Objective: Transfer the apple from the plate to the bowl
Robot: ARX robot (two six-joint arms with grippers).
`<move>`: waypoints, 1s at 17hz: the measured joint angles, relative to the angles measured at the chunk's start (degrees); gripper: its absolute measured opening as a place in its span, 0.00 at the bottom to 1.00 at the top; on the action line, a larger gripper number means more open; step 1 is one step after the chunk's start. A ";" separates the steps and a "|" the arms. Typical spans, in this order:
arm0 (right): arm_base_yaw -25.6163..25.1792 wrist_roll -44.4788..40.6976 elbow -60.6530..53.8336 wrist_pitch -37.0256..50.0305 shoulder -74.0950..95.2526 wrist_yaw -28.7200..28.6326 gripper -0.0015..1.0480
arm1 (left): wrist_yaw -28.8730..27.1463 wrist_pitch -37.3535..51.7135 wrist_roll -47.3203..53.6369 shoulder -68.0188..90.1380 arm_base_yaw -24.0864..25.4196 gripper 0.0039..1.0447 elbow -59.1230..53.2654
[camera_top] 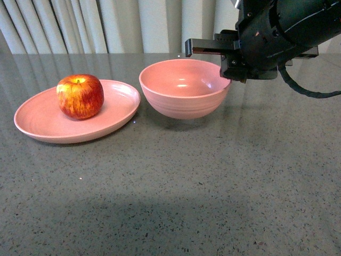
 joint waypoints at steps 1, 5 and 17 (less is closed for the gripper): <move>0.07 0.28 0.02 0.26 0.33 0.20 0.02 | 0.00 -0.02 0.02 0.00 0.00 0.94 0.00; 0.98 0.66 0.02 1.66 0.57 1.09 0.02 | 0.00 0.00 0.02 0.00 0.00 0.94 0.00; 1.88 0.66 -2.27 1.75 0.85 2.29 0.02 | 0.00 0.00 0.02 0.00 0.00 0.94 0.00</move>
